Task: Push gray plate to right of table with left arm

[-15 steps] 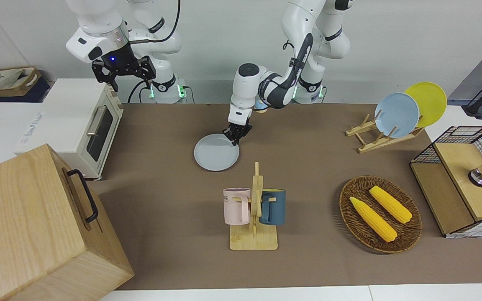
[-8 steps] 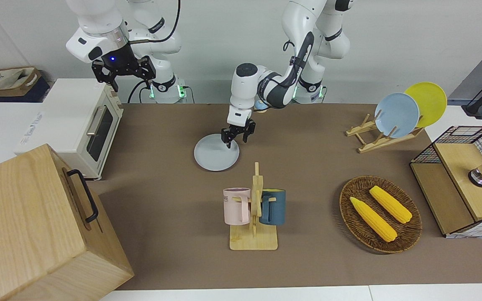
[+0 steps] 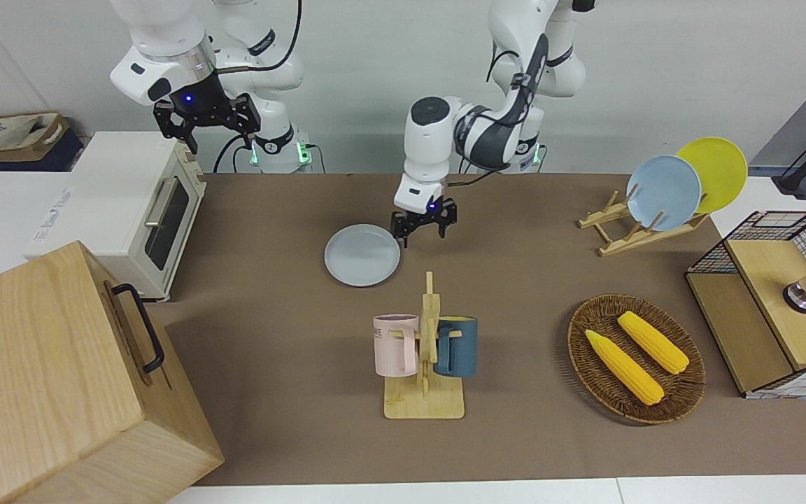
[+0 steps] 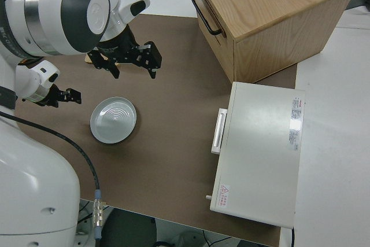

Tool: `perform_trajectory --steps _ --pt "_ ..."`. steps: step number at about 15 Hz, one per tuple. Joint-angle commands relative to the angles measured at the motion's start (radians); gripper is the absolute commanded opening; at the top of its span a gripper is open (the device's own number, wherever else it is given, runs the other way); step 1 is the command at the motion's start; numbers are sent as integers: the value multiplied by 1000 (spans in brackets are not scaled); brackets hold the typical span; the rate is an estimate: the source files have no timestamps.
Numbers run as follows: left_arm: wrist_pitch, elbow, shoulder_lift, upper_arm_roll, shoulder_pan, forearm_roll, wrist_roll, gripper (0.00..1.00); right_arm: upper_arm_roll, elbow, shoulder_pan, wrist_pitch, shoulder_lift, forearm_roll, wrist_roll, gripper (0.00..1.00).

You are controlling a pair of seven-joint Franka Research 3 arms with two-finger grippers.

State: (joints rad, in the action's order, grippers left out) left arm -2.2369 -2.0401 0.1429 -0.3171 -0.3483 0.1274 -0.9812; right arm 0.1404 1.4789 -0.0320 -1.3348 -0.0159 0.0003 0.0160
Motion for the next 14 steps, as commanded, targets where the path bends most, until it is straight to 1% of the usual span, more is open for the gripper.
perform_trajectory --steps 1,6,7,9,10,12,14 --pt "143 44 -71 4 101 -90 278 1000 16 -9 -19 16 -2 4 12 983" --pt "311 101 -129 9 251 -92 586 1000 16 -9 -19 16 -2 4 12 983" --pt "347 121 -132 9 285 -92 640 1000 16 -9 -19 16 -2 4 12 983" --pt "417 159 -143 10 337 -94 717 1000 16 -9 -19 16 -2 4 12 983" --pt "434 169 -149 10 366 -94 746 1000 16 -9 -19 16 -2 4 13 983" --pt "480 202 -172 13 414 -121 794 1000 16 -9 -19 16 -2 4 13 983" --pt "558 268 -178 12 463 -147 831 1000 16 -9 -20 16 -2 4 12 983"
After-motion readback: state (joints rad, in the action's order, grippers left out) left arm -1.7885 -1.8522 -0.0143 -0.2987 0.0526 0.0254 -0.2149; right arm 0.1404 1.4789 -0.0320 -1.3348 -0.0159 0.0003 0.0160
